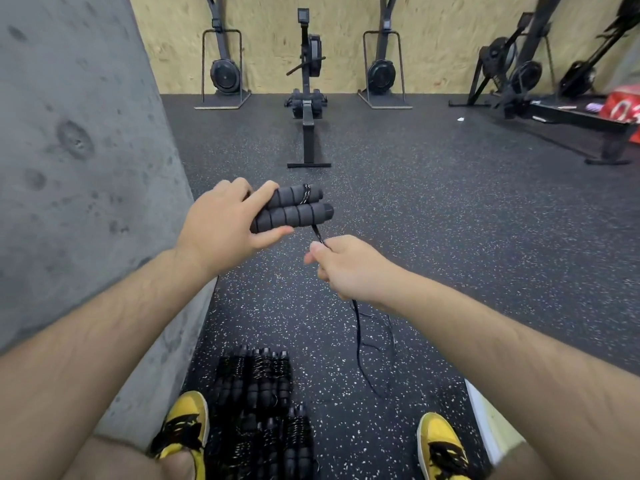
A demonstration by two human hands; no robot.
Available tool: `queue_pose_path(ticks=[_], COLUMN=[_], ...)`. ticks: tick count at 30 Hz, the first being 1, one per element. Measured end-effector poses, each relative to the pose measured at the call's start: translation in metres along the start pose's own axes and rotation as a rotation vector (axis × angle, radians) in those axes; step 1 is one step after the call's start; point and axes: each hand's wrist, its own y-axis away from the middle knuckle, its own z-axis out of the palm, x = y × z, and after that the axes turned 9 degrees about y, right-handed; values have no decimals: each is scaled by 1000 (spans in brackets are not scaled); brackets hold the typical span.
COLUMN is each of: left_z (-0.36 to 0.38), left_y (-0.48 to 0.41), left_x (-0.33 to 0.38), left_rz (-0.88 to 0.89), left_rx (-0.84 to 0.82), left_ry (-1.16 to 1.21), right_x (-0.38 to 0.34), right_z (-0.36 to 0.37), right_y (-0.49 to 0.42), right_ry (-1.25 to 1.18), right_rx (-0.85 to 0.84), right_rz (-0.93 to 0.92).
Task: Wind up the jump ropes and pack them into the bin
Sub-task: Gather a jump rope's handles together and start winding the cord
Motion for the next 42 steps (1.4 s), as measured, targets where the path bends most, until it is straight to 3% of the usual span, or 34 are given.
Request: queue_pose_path(ticks=[4,10,14,18,21,25,29,32,42], left_z=[2,3,5,0,-8,-25,-32,-26,-1], left_y=[2,5,11,20,24,28,23,13,-1], left_x=[-9,-11,-11,-3,9,32,42,37,2], left_rz=[23,91,231,365,383,319,159,51,-60], left_rx=[-58,-91,-124,-164,-162,-176,-132,-50,4], left_ry=[-83,-91,0,145,278,434,581,502,103], right_x=[-13,-15,-9,3,15,35,31,24,-1], right_z=[-9,-28,-46,-58,-65,-60,-28,-10,-2], right_y=[22,28,20,7,-4,-15,-18,-15,3], right_ry=[621,904,981,985,914,571,126,111,222], right_rx=[77,323,424,473,463,378,178,176,170], right_rz=[-159,-284,-404,-525,-486,-395,-284,-147,-94])
